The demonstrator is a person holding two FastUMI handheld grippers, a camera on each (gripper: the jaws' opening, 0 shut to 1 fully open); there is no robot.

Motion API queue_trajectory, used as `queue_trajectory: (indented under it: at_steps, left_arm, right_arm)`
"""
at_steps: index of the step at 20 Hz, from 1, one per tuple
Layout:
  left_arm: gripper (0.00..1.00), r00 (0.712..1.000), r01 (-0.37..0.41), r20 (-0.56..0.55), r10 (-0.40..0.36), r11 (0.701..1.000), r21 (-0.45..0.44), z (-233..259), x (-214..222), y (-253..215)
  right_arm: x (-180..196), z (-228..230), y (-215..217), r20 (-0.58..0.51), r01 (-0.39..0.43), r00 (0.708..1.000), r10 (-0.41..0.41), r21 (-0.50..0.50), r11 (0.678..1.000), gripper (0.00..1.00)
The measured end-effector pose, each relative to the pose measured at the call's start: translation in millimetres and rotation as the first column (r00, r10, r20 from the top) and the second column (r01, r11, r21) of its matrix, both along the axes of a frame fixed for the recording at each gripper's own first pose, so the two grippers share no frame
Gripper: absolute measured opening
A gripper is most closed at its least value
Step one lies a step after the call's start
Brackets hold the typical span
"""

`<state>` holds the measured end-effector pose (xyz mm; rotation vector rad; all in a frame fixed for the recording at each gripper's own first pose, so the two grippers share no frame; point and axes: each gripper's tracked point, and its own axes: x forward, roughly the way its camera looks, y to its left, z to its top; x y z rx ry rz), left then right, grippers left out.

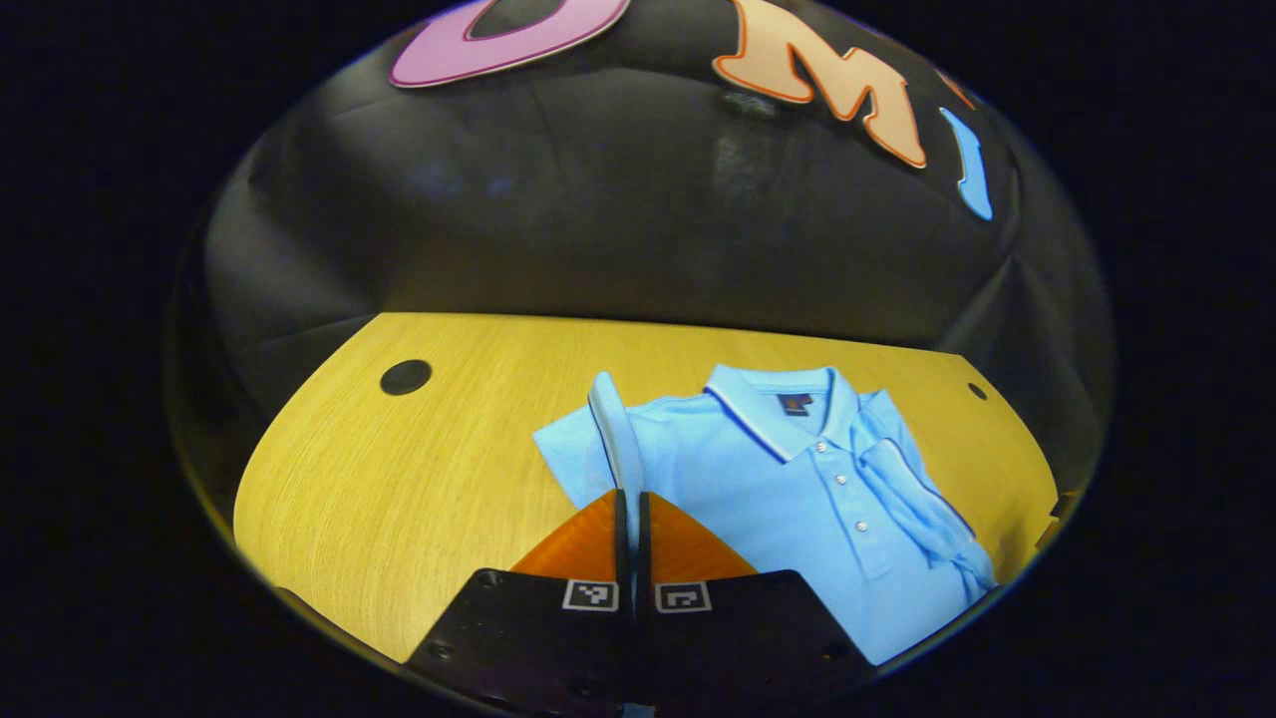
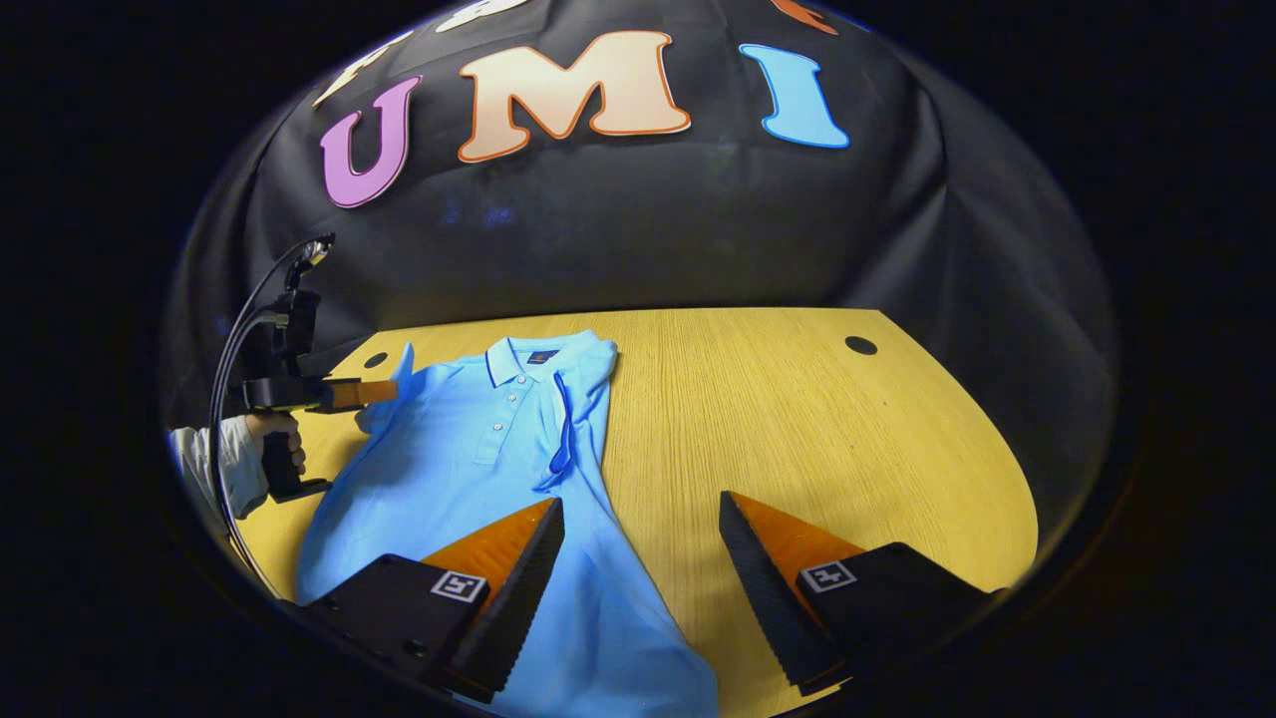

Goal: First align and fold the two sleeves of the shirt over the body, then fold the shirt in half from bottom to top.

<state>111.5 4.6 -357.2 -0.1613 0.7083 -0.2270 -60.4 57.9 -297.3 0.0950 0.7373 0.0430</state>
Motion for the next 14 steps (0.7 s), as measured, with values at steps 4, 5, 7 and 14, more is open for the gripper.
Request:
queue_trajectory:
  at_steps: [4, 5, 7, 14]
  left_arm:
    - [0.0, 0.998, 0.062, -0.005, -0.062, 0.998, 0.0, 6, -3, -52]
    - [0.0, 0.997, 0.07, -0.016, -0.07, 0.998, 0.005, 2, -7, -61]
    - [0.0, 0.997, 0.077, -0.028, -0.076, 0.997, 0.019, -6, -10, -74]
    - [0.57, 0.99, 0.142, 0.01, -0.141, 0.989, -0.032, 0, -30, -89]
  right_arm:
    - [0, 0, -3, 0.0, 0.007, 1.0, -0.007, 0.022, 1.0, 0.98]
    - [1, 1, -4, 0.004, 0.01, 1.0, -0.011, 0.026, 1.0, 0.94]
    - [3, 1, -4, 0.009, 0.01, 1.0, -0.01, 0.033, 0.999, 0.94]
    - [-1, 4, 3, 0.017, 0.005, 1.0, -0.005, 0.02, 1.0, 0.98]
